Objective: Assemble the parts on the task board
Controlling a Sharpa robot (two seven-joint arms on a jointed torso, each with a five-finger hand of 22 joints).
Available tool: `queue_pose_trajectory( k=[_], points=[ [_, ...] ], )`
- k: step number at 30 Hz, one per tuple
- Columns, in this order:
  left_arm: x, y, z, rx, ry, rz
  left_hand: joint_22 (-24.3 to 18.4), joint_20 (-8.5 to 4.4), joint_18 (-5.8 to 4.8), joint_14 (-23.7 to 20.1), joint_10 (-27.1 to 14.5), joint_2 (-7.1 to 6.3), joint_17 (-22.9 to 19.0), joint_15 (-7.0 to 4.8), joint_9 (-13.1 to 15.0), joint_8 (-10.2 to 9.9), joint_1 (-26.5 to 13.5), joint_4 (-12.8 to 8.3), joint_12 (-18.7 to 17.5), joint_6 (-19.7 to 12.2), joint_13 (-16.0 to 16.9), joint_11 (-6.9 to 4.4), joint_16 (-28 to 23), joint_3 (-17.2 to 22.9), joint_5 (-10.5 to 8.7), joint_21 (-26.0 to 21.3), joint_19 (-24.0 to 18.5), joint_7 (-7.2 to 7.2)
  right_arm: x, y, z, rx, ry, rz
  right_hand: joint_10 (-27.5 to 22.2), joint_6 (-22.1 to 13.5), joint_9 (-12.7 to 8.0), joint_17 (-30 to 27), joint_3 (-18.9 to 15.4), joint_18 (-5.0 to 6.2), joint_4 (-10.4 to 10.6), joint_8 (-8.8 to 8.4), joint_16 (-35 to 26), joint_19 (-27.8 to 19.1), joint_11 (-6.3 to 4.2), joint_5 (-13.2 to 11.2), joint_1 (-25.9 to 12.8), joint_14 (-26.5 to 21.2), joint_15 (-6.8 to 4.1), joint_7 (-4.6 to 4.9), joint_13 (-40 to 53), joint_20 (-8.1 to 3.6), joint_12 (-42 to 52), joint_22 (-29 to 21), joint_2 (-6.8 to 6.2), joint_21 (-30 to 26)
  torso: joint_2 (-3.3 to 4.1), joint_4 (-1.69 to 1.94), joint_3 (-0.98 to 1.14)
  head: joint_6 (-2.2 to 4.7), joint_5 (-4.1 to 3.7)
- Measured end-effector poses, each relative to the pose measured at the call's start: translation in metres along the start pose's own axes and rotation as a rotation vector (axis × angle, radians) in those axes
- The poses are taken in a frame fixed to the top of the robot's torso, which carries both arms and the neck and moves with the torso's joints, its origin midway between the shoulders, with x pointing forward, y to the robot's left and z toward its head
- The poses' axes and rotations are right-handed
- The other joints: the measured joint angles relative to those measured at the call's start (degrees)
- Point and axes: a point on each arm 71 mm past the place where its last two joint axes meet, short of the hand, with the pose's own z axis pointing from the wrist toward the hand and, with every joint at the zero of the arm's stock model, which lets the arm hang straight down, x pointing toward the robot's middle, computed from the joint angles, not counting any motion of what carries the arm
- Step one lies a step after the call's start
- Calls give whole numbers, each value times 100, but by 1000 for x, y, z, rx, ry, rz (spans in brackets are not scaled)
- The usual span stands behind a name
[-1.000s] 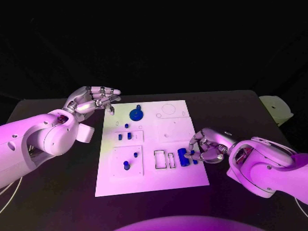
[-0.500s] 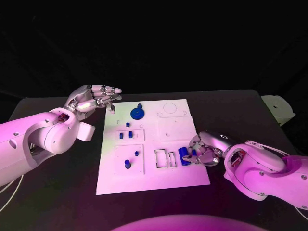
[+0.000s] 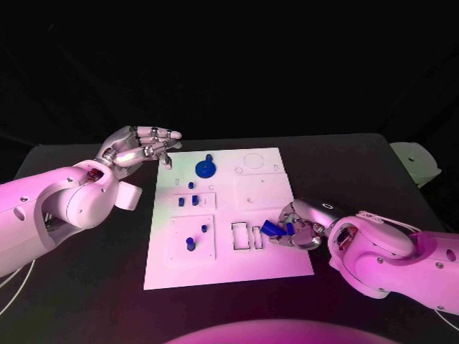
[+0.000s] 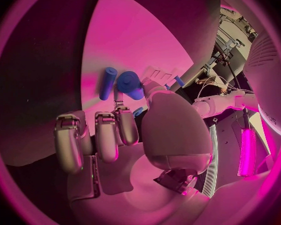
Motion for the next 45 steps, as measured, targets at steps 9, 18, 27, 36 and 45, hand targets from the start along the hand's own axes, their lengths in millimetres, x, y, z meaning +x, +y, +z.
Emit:
queue_pose_trajectory(
  k=[9,18,27,36,45],
  points=[
    [1,0,0,0,5,-2,0,0,-1,0,0,0,-5,0,-5,0,0,0,0,0,5,0,0,0,0,0,0,0,3,3,4,-8,-7,-9,0,45,69,-1,-33,0,-33,23,22,0,0,77,70,0,0,-23,-1,0,68,-1,69,0,-2,0,-3,24,-23],
    [1,0,-1,0,6,-3,1,0,0,0,0,0,-5,0,-5,0,0,0,0,0,5,0,0,0,0,0,0,0,5,4,2,-13,-34,11,32,160,115,-1,-37,0,-41,47,44,0,-32,200,402,0,-42,-74,-1,0,252,-1,213,0,0,-2,-1,22,-15],
    [0,0,-1,0,4,-3,0,0,-1,0,0,0,-4,0,-4,0,0,0,0,0,4,0,0,0,0,0,0,0,-4,17,-8,-46,-91,83,50,178,117,4,188,0,-11,56,66,-1,-93,210,474,-20,-103,-54,-2,-83,314,-2,224,0,-3,-5,2,18,-2],
    [1,0,-1,0,5,-3,1,0,0,0,0,0,-5,0,-4,0,0,0,0,0,4,0,0,0,0,0,0,0,-5,30,-7,-59,-72,179,50,176,117,3,209,0,-2,56,66,0,-93,247,406,-20,-103,-52,-2,-83,313,-2,292,0,-3,-1,-1,14,7],
    [1,-1,-1,0,7,-4,1,0,0,0,0,0,-4,0,-4,0,0,0,0,0,3,0,0,0,0,0,0,0,4,42,0,-67,1,220,50,195,116,3,208,0,-1,56,66,0,-93,96,179,-20,-103,-28,-3,-83,313,-3,519,0,5,9,-7,-9,29]
  ],
)
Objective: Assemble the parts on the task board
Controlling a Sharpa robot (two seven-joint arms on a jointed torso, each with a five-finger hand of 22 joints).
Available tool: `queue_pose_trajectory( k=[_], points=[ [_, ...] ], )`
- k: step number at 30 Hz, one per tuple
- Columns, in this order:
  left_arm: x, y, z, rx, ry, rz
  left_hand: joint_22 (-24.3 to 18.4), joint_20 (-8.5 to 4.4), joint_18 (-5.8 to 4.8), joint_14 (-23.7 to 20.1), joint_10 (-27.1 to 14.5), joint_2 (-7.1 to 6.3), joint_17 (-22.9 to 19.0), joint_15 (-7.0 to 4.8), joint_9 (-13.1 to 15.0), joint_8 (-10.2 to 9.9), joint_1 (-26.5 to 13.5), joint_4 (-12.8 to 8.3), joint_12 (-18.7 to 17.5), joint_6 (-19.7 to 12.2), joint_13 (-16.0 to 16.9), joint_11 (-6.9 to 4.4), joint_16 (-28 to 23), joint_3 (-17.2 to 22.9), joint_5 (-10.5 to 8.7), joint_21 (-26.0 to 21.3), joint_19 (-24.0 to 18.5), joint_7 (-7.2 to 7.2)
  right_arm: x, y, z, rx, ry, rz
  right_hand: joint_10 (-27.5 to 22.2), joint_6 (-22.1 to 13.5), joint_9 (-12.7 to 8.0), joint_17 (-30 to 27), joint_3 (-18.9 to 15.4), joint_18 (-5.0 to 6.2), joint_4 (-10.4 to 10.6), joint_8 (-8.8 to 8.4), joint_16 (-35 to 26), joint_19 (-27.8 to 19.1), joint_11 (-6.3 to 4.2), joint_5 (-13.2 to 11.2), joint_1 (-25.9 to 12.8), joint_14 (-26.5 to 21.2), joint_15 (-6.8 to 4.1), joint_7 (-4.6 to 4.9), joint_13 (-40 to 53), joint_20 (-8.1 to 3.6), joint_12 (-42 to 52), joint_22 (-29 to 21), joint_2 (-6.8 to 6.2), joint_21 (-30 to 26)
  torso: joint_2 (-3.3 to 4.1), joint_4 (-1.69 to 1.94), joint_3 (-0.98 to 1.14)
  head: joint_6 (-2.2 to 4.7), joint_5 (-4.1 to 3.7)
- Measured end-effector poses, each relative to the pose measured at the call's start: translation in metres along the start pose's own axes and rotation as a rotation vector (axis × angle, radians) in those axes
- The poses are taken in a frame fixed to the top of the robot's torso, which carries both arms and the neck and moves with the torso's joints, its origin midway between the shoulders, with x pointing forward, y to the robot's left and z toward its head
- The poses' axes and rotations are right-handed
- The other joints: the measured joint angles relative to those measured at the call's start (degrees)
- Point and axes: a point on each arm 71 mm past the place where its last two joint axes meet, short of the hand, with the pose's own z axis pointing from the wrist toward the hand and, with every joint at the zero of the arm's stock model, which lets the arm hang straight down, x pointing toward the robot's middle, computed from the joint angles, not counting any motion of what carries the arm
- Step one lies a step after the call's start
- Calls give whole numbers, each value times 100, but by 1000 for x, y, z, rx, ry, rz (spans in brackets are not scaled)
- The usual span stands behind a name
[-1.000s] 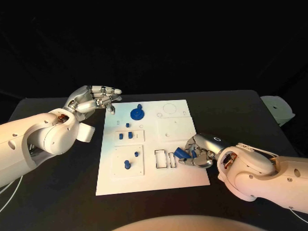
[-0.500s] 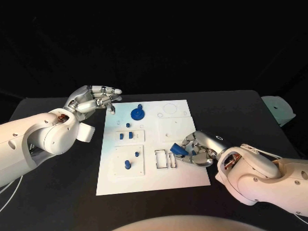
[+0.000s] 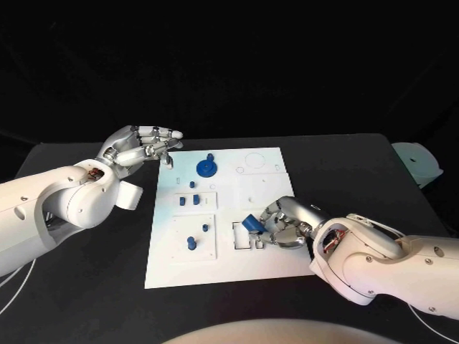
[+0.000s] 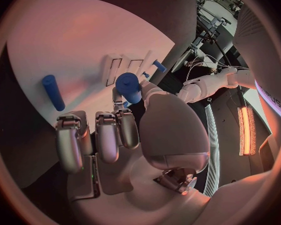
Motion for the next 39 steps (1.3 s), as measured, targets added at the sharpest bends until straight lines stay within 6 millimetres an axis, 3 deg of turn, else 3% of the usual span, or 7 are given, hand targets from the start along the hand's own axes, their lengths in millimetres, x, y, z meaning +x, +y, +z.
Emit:
queue_pose_trajectory(
  k=[7,18,21,22,25,31,39],
  points=[
    [1,0,0,0,2,-1,-7,0,0,0,-21,0,-9,0,0,0,0,0,45,-21,7,-21,0,0,0,0,0,21,7,4,6,1,46,5,-20,0,-1,0,-91,0,8,0,0,0,-20,90,-134,0,0,1,0,0,0,0,130,0,-1,-4,5,-2,6],
    [2,0,0,0,6,-2,-7,0,0,0,-21,0,-9,0,0,0,0,0,46,-21,6,-21,0,0,0,0,0,21,11,3,13,20,66,-2,-21,10,18,-1,-180,0,14,129,0,0,-20,171,-342,21,-20,10,0,0,0,-1,91,0,-5,-10,9,-2,31],
    [2,0,0,0,7,-3,-7,0,0,0,-44,0,-9,0,-2,22,0,0,45,-21,6,2,0,0,0,0,0,21,11,3,14,22,67,-3,-20,36,271,-1,-355,0,7,209,0,0,-20,172,-620,21,-20,-16,-1,1,0,-1,72,0,-5,-10,8,-4,31],
    [2,0,0,0,7,-3,-7,0,0,0,-43,0,-9,0,-5,22,0,0,46,-21,6,1,0,0,0,0,0,21,11,3,14,23,68,-4,-8,175,310,-1,-475,0,11,226,0,0,-32,9,-767,8,-33,-146,-1,1,-18,-1,69,0,-5,-10,8,-5,31],
    [2,0,0,0,8,-3,-7,0,0,0,-43,0,-9,0,-5,22,0,0,45,-21,6,1,0,0,0,0,0,21,12,4,15,24,68,-4,1,274,381,-2,-733,0,12,261,0,-18,-41,-370,-1017,0,-41,-234,-1,-23,-27,3,105,0,-5,-10,8,-7,43],
    [3,0,0,-1,10,-4,-7,0,0,0,-42,0,-8,0,-5,22,0,0,46,-21,5,1,0,0,0,0,0,21,12,4,17,28,68,-5,1,236,437,-2,-1178,0,20,261,0,0,-41,-759,-1254,0,-41,-205,-1,-42,-65,4,143,0,-5,-14,6,-11,62],
    [3,0,0,-1,10,-4,-7,0,0,0,-42,0,-8,0,-5,21,0,0,45,-21,5,1,0,0,0,0,0,21,12,3,17,35,61,-7,1,196,482,-3,-1584,0,16,261,0,0,-41,-776,-1393,0,-41,-200,-1,-41,-128,3,167,0,-5,-14,7,-12,70]
  ],
)
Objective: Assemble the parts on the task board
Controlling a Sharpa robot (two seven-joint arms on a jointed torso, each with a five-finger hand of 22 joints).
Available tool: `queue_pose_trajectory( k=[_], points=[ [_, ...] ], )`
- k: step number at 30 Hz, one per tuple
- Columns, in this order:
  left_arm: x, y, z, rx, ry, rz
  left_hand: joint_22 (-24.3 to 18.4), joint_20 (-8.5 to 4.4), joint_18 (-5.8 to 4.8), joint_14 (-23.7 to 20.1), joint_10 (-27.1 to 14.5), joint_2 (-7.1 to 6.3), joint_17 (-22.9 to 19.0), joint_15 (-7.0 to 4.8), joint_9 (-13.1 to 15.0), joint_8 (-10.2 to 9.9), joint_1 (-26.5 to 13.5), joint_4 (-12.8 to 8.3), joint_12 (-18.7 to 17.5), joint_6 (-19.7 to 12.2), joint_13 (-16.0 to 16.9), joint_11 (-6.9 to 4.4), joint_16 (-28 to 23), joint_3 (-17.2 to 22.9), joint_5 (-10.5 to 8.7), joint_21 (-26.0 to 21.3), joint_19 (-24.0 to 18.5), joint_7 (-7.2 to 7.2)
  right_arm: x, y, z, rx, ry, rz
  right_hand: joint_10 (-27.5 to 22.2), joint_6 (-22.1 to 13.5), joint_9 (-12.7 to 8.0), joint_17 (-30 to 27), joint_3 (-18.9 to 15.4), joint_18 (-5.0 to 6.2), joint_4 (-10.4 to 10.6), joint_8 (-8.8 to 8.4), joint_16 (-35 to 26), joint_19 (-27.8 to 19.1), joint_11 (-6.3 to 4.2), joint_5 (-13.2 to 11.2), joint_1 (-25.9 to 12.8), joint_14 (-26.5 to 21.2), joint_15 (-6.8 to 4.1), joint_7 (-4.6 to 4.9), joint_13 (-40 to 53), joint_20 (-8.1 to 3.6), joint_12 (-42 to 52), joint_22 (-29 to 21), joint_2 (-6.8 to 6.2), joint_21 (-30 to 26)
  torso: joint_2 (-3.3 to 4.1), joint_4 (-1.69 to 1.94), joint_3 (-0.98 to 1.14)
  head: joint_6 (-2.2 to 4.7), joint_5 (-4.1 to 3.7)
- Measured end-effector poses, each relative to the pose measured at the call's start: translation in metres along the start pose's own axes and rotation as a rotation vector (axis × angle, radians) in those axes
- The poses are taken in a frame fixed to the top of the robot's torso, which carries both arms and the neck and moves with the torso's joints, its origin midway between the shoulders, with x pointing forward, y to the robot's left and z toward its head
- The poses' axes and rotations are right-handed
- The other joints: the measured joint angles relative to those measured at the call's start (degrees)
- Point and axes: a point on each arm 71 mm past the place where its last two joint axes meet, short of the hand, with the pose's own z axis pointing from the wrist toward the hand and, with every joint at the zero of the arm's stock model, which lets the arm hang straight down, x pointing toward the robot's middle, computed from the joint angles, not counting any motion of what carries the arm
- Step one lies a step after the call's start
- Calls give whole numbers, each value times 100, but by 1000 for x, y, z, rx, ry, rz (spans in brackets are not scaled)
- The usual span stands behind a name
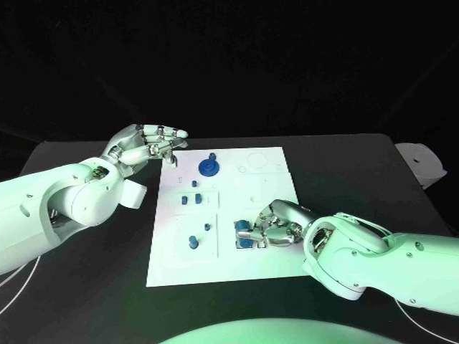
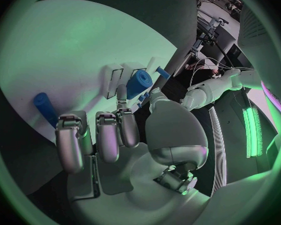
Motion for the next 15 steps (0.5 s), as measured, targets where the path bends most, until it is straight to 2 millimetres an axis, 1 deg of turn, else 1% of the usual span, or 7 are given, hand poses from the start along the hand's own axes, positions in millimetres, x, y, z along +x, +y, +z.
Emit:
queue_pose_trajectory(
  k=[3,4,7,9,11,13,15],
  points=[
    [0,0,0,0,0,0,0,0,0,0,0,0,0,0,0,0,0,0,0,0,0,0,0,0,0,0,0,0,-1,0,-1,-1,-5,0,0,0,9,0,-35,0,-3,0,0,0,0,0,0,0,0,0,0,0,0,0,0,0,0,0,3,-1,1],
    [0,0,0,0,0,0,0,0,0,0,0,0,0,0,0,0,0,0,0,0,0,0,0,0,0,0,0,0,-1,0,-1,-2,-8,0,0,0,20,0,-55,0,-23,0,0,0,0,0,39,0,0,0,0,0,0,0,38,0,0,0,2,-1,1],
    [0,0,0,0,0,0,0,0,0,0,0,1,0,0,0,0,-1,0,0,0,0,0,0,0,0,0,0,0,-2,0,-4,-9,-13,3,0,0,42,0,-101,0,-16,6,14,0,0,3,263,0,0,0,0,0,0,-1,253,0,0,-1,6,-1,1],
    [0,0,0,-1,-1,0,0,0,0,0,0,16,-10,0,1,0,-16,0,23,0,7,0,0,0,0,-22,0,0,-3,0,-6,-16,-15,5,0,0,54,0,-138,0,-24,24,23,0,0,105,522,0,0,0,0,0,0,-1,324,0,0,-2,6,-1,1],
    [-1,0,0,-1,-1,0,0,0,0,0,0,23,-10,0,1,0,-23,0,22,0,7,0,0,0,0,-22,0,0,-4,0,-9,-26,-16,6,-1,0,62,0,-222,0,-29,24,23,0,-1,219,756,0,0,0,0,0,24,-1,337,0,0,-3,9,-4,1],
    [-1,0,-1,-1,-2,1,0,0,0,0,0,23,-10,0,1,0,-23,0,22,0,7,0,0,0,0,-22,0,0,-5,0,-11,-35,-15,7,-20,0,66,-1,-271,0,-40,24,23,0,-20,246,908,0,0,0,0,1,38,-1,332,0,0,-4,9,-5,2],
    [-1,0,-1,-1,-2,1,0,0,0,0,0,23,-10,0,1,0,-23,0,22,0,7,0,0,0,0,-22,0,0,-5,0,-13,-45,-14,7,-21,0,77,-1,-309,0,-40,63,56,0,-20,280,1130,0,0,0,2,1,71,-1,358,0,0,-5,9,-8,3]
  ],
)
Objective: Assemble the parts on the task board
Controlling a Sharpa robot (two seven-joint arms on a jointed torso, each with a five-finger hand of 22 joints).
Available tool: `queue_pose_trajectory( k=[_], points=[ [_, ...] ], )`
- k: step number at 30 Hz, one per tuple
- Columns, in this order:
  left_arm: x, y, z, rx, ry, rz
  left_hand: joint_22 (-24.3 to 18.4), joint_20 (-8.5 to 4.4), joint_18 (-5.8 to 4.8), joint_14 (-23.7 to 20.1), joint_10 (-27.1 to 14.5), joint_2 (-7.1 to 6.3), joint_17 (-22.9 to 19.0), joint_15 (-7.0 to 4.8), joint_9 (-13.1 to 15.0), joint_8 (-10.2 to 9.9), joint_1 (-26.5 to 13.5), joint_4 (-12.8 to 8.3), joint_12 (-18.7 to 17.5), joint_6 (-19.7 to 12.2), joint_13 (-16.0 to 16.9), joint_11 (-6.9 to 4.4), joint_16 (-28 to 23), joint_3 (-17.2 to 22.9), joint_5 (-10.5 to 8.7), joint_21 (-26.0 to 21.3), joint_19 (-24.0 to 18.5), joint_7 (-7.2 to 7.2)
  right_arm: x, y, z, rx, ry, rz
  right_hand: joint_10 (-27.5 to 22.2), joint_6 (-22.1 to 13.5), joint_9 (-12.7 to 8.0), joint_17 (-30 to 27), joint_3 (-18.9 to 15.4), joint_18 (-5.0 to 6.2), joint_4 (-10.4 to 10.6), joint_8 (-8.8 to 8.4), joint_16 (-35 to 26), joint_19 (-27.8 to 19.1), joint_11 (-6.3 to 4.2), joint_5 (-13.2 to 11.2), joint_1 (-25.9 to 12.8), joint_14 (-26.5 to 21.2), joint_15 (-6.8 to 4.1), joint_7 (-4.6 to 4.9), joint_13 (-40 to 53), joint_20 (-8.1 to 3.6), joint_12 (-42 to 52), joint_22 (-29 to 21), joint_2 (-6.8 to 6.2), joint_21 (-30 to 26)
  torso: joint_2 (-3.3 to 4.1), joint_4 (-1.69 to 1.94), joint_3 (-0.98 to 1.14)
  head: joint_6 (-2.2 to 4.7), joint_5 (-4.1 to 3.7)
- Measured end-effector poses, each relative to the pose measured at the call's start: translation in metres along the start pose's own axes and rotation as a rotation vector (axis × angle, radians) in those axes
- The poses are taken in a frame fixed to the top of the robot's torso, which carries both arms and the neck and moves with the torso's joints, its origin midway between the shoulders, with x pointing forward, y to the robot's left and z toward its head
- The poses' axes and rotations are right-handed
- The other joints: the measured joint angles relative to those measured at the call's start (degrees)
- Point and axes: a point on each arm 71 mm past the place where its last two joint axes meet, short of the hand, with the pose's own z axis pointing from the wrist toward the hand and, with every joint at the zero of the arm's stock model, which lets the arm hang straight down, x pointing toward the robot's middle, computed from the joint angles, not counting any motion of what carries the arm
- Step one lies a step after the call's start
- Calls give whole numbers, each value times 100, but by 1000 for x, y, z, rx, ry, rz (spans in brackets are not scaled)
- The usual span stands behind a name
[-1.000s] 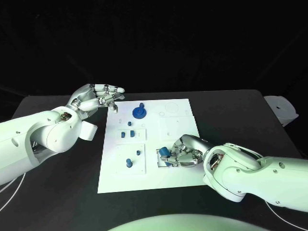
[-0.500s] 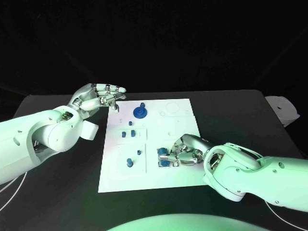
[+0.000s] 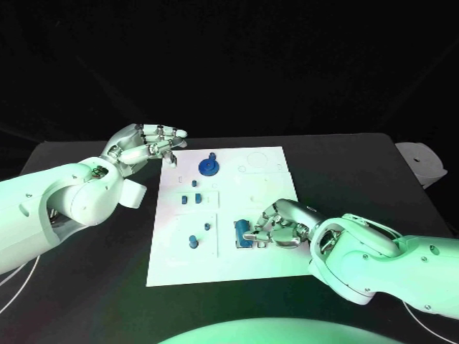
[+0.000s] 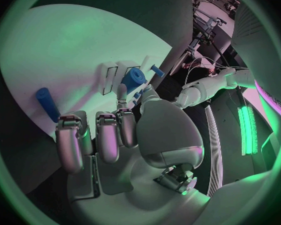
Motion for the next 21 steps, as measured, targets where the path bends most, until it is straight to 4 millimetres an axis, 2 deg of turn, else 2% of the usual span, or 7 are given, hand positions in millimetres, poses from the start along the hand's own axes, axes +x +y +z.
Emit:
queue_pose_trajectory(
  k=[6,14,21],
  points=[
    [0,0,0,0,0,0,0,0,0,0,0,0,0,0,0,0,0,0,0,0,0,0,0,0,0,0,0,0,-1,-1,-2,-14,7,-5,21,31,0,0,-55,0,-8,5,0,0,-21,0,286,21,-21,-31,12,0,12,0,44,0,-1,1,-2,-9,0],
    [-1,0,-1,-1,-2,1,0,0,0,0,0,0,0,0,0,0,0,0,0,0,-1,0,0,0,0,0,0,0,-1,-3,0,-19,20,-16,21,32,-1,-1,-55,0,-8,5,0,0,-21,0,313,21,-21,-31,13,0,25,-1,71,0,2,12,-7,6,4],
    [-1,0,-1,-1,-2,1,-6,21,0,0,0,0,-4,0,0,0,0,0,8,0,-1,0,6,0,0,0,21,0,1,-4,6,-16,29,-27,21,31,-1,1,-71,0,8,5,0,0,-20,30,367,21,-20,-31,24,0,46,-1,125,0,3,12,-10,-8,16]
  ],
)
